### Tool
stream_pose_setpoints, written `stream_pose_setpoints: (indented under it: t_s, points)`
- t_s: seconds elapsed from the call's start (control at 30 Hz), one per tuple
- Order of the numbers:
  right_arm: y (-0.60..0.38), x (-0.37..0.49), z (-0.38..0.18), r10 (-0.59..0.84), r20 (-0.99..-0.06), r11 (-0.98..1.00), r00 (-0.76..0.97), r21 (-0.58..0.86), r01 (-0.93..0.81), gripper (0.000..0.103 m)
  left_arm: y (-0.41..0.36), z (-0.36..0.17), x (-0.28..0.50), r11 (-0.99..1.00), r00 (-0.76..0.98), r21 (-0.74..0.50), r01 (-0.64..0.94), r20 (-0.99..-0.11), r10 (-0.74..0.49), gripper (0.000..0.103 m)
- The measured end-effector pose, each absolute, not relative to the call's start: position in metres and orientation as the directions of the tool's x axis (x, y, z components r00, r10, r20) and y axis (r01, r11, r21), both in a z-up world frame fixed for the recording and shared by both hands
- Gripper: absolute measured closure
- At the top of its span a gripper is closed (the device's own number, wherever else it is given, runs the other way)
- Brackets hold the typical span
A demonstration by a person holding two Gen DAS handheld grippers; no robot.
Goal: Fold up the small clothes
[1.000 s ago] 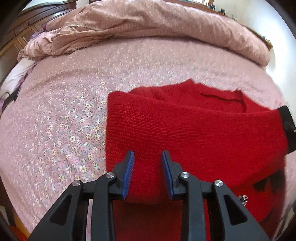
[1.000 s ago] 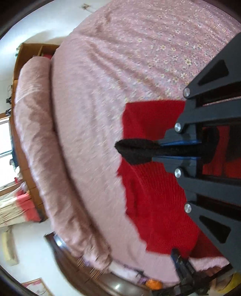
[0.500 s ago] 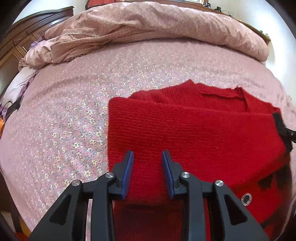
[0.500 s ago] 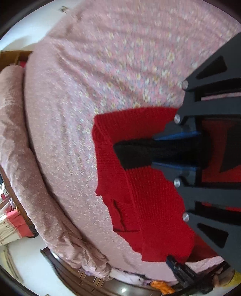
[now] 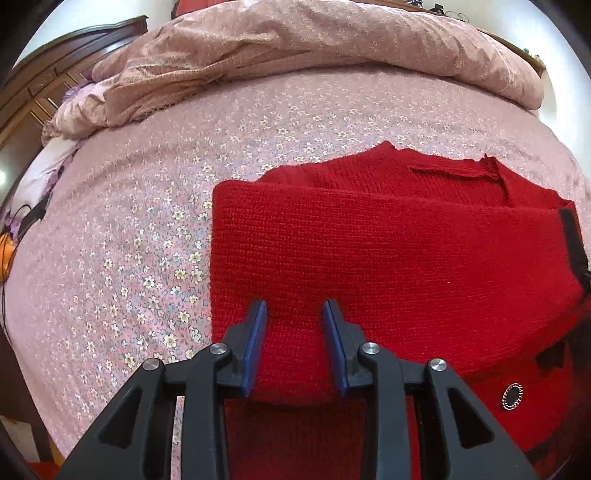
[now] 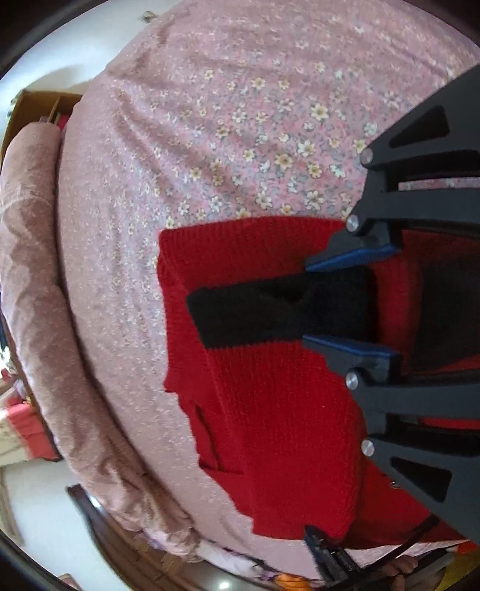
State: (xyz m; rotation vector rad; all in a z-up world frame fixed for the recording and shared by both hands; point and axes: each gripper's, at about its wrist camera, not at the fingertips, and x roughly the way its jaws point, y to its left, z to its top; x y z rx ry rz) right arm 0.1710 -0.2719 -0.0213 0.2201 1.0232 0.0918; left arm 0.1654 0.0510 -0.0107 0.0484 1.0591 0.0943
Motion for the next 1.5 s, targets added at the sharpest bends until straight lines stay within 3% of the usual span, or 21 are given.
stream_pose_setpoints:
  t_s: [0.27,0.4,0.57,0.97,1.5]
  points:
    - [-0.264,0.162,-0.013,0.134,-0.831,0.981,0.540,0.189,0.047,0.066,0.045,-0.003,0.158,0.992,0.485,0.114,-0.047,-0.866,0.122,0.078]
    - [-0.263,0.147,0.006,0.134,-0.834,0.980,0.536,0.190,0.051,0.058,0.053,0.012,0.148,0.997,0.467,0.048,-0.061,-0.881,0.071,0.078]
    - [-0.260,0.116,0.020,0.155,-0.829,0.977,0.537,0.209,0.041,0.054,0.053,0.024,0.128,0.996,0.454,0.061,-0.057,-0.887,0.080,0.078]
    - [-0.263,0.042,0.045,0.141,-0.827,0.978,0.544,0.202,0.055,0.052,0.064,0.038,0.063,0.995,0.449,0.078,-0.058,-0.888,0.096,0.078]
    - [-0.273,-0.021,0.022,0.131,-0.876,0.980,0.463,0.186,0.073,0.052,0.104,0.015,-0.014,0.992,0.379,0.000,-0.124,-0.924,0.048,0.078]
